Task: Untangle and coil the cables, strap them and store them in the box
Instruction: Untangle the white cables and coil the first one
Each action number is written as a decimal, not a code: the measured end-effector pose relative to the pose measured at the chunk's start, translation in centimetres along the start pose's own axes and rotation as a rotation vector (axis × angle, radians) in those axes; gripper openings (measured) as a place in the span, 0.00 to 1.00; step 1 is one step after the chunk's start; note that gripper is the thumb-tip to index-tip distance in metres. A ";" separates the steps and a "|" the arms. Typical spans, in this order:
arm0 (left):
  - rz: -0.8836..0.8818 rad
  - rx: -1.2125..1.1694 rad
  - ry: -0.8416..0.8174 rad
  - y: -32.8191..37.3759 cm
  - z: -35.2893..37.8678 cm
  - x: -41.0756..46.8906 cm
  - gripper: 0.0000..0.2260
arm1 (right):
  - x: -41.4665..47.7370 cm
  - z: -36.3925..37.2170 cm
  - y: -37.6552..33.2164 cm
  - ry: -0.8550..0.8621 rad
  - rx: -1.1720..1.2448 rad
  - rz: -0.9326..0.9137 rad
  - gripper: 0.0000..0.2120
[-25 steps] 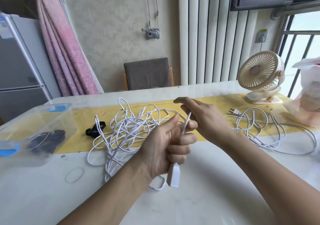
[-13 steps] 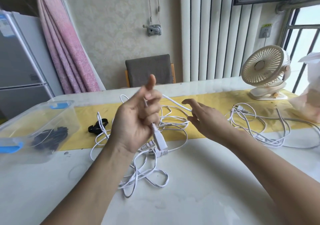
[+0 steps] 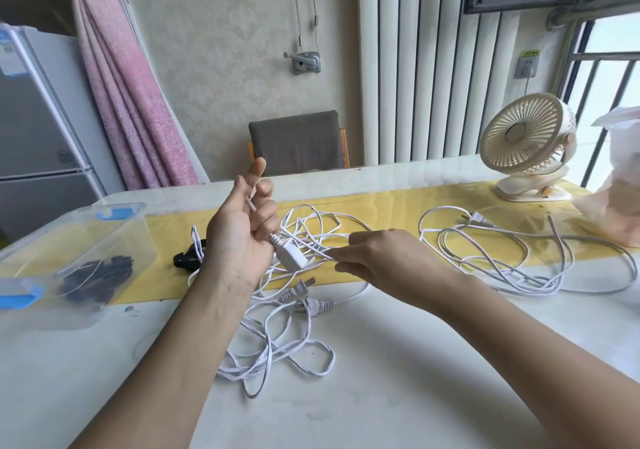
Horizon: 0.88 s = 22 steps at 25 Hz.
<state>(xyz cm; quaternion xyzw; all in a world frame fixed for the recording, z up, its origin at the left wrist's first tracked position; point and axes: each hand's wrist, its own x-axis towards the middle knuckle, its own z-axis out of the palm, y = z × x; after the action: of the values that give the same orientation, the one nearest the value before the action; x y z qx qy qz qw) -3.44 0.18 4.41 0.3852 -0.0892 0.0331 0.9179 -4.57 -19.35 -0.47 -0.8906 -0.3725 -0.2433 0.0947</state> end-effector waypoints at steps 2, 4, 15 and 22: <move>0.131 0.256 0.031 -0.3 0.4 -0.3 0.14 | 0.1 -0.6 -0.5 0.018 -0.018 -0.041 0.12; 0.215 0.414 0.027 -0.7 0.7 -0.8 0.13 | 0.2 -1.0 -1.1 0.006 -0.010 -0.090 0.12; 0.127 1.175 -0.363 -3.9 -0.5 -2.0 0.22 | 0.4 -2.8 -3.3 0.042 0.273 -0.193 0.08; -0.510 0.752 -0.635 -2.9 0.4 -2.0 0.29 | 0.2 -5.5 -1.0 0.344 0.438 0.095 0.10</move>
<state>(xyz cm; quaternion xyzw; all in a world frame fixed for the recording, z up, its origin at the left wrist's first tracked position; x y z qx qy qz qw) -5.07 -2.08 2.24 0.6867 -0.2475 -0.2784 0.6242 -7.10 -20.44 4.35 -0.8110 -0.3525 -0.2998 0.3580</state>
